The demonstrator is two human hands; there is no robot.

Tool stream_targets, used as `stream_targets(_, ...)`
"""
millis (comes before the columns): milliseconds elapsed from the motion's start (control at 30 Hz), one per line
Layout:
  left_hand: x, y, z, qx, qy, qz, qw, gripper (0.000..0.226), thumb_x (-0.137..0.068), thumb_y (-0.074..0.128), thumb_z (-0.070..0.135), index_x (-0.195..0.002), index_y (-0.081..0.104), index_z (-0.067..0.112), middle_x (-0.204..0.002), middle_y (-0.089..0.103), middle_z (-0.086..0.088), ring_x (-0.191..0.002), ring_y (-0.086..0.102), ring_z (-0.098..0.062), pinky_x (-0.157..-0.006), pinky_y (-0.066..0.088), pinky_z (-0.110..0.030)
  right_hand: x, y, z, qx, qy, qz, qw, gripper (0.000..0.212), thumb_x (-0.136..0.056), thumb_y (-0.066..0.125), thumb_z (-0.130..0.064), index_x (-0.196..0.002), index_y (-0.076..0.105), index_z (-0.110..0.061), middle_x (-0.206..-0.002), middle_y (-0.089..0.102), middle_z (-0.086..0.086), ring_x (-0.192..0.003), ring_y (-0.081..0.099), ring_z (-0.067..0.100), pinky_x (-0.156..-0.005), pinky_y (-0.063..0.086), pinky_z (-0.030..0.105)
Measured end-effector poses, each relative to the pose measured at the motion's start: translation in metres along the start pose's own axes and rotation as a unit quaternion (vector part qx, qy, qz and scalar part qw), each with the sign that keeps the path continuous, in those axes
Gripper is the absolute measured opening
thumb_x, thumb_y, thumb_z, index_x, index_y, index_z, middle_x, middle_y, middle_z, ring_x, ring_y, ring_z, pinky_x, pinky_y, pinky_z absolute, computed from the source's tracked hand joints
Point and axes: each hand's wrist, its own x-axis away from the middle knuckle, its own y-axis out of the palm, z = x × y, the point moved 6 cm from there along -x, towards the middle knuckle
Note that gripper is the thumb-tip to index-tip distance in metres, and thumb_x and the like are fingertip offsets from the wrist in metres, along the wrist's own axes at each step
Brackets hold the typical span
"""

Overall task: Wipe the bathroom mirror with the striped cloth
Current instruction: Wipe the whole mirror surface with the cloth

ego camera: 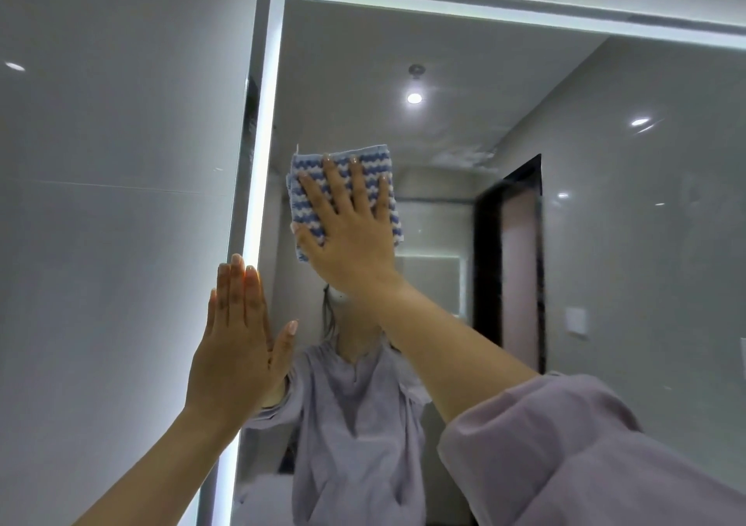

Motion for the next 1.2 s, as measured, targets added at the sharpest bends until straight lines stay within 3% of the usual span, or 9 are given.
stream_targets(167,-0.002,-0.004,0.007,0.029,-0.057,0.009,0.998,0.077,-0.096,0.007,0.056,-0.148,0.002,-0.001,-0.157,-0.004,-0.018,-0.146,-0.006,-0.030,-0.121,0.007,-0.041,0.000,-0.004,0.023,0.027,-0.028,-0.016,0.999,0.069,-0.096,0.022,-0.060,-0.153,0.002,-0.029,-0.162,-0.002,0.001,-0.148,-0.009,0.028,-0.117,-0.008,0.051)
stream_targets(400,-0.004,-0.003,0.010,0.038,-0.117,-0.014,0.992,0.077,-0.086,-0.001,0.055,-0.143,-0.009,0.004,-0.152,-0.019,-0.008,-0.140,-0.023,-0.021,-0.121,-0.006,-0.036,0.018,-0.023,0.117,0.061,0.045,0.002,0.997,0.068,-0.096,0.015,-0.061,-0.153,-0.005,-0.030,-0.162,-0.009,0.002,-0.148,-0.010,0.027,-0.118,-0.007,0.049)
stream_targets(500,0.001,-0.010,0.011,0.024,-0.014,-0.018,0.999,0.077,-0.097,0.016,0.052,-0.149,0.006,-0.003,-0.158,-0.001,-0.019,-0.147,-0.003,-0.031,-0.121,0.008,-0.044,0.036,-0.030,0.160,0.062,0.075,0.005,0.995,0.069,-0.095,0.015,-0.061,-0.153,-0.002,-0.029,-0.162,-0.006,0.002,-0.148,-0.007,0.026,-0.119,-0.002,0.051)
stream_targets(567,0.001,-0.009,0.008,0.006,-0.008,-0.011,1.000,0.078,-0.096,0.017,0.052,-0.148,0.010,-0.006,-0.158,0.006,-0.022,-0.147,0.003,-0.034,-0.120,0.015,-0.047,0.049,-0.034,0.188,0.060,0.099,0.002,0.993,0.070,-0.093,0.011,-0.063,-0.153,-0.001,-0.030,-0.162,-0.004,0.001,-0.148,-0.006,0.026,-0.119,0.000,0.051)
stream_targets(633,-0.002,-0.005,0.004,0.020,-0.045,-0.006,0.999,0.077,-0.097,0.009,0.054,-0.148,0.004,-0.003,-0.158,0.002,-0.019,-0.147,-0.001,-0.031,-0.120,0.012,-0.047,0.061,-0.037,0.213,0.053,0.128,-0.001,0.990,0.071,-0.091,0.009,-0.064,-0.153,-0.001,-0.032,-0.162,-0.003,0.000,-0.148,-0.006,0.026,-0.119,0.001,0.051)
stream_targets(733,-0.001,0.005,0.003,0.028,-0.003,-0.015,1.000,0.078,-0.096,0.012,0.056,-0.151,-0.002,0.003,-0.160,-0.002,-0.017,-0.148,-0.005,-0.028,-0.121,-0.002,-0.041,0.076,-0.040,0.240,0.045,0.173,-0.004,0.984,0.071,-0.090,0.009,-0.065,-0.153,0.000,-0.034,-0.162,-0.001,-0.001,-0.148,-0.006,0.024,-0.119,-0.001,0.048)
stream_targets(867,-0.001,0.010,-0.001,-0.009,-0.022,0.007,1.000,0.078,-0.097,0.010,0.057,-0.150,0.005,0.000,-0.160,0.001,-0.019,-0.148,0.000,-0.031,-0.121,0.011,-0.043,0.083,-0.041,0.247,0.058,0.190,-0.013,0.980,0.071,-0.090,0.007,-0.065,-0.153,-0.002,-0.032,-0.162,-0.003,0.000,-0.148,-0.007,0.024,-0.120,-0.002,0.046)
stream_targets(1000,0.000,0.010,-0.003,0.000,0.010,0.004,1.000,0.080,-0.096,0.016,0.056,-0.150,0.005,-0.002,-0.160,0.000,-0.019,-0.148,0.002,-0.032,-0.121,0.007,-0.041,0.081,-0.043,0.242,0.054,0.201,-0.018,0.978,0.074,-0.088,0.006,-0.066,-0.152,-0.004,-0.031,-0.162,-0.005,0.001,-0.148,-0.010,0.025,-0.119,-0.006,0.046)
stream_targets(1200,0.002,-0.001,0.003,0.029,0.013,0.021,0.999,0.081,-0.096,0.015,0.056,-0.150,0.002,-0.002,-0.160,-0.003,-0.019,-0.148,0.000,-0.032,-0.120,0.010,-0.044,0.064,-0.036,0.218,0.003,0.288,0.006,0.958,0.070,-0.094,0.017,-0.059,-0.153,-0.005,-0.028,-0.162,-0.010,0.003,-0.147,-0.014,0.029,-0.117,-0.009,0.052)
